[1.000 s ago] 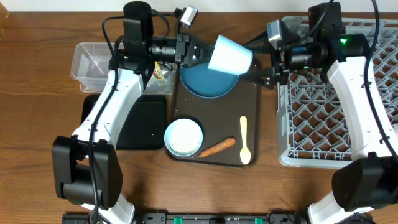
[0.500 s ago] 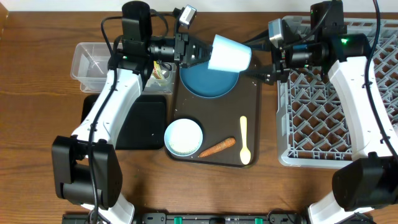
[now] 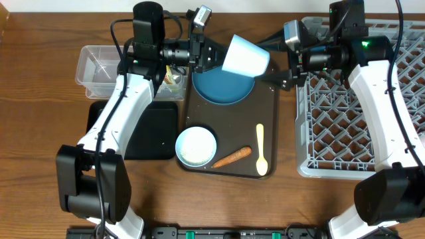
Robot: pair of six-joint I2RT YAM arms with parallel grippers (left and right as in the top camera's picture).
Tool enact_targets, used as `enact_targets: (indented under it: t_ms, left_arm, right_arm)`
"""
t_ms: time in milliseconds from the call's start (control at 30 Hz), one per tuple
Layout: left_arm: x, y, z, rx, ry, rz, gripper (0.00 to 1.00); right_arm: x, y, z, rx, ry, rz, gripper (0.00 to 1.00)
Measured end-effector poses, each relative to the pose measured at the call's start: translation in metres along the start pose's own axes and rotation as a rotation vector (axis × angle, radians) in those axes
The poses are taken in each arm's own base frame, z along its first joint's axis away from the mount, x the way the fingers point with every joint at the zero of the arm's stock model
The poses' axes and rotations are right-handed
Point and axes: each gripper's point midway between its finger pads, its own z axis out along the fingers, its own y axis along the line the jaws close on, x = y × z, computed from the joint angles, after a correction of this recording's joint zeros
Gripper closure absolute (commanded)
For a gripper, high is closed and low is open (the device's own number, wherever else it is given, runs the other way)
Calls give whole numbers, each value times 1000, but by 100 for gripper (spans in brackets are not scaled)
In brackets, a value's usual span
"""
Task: Sort waste into correct bins and load items into the dishwasher rack
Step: 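Grasp the light-blue cup with the right gripper beside the left gripper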
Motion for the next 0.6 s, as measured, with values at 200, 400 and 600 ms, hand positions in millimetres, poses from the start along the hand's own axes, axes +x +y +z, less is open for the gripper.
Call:
enact_targets:
  t_ms: [200, 400, 600]
  left_arm:
    - [-1, 2, 5, -13, -12, -20, 94]
    - [-1, 3, 13, -25, -19, -29, 94]
    - [-4, 5, 12, -36, -33, -31, 94]
  right_arm:
    - [-1, -8, 0, 19, 7, -6, 28]
    - [-1, -15, 2, 43, 26, 32, 34]
    - [1, -18, 2, 59, 40, 63, 35]
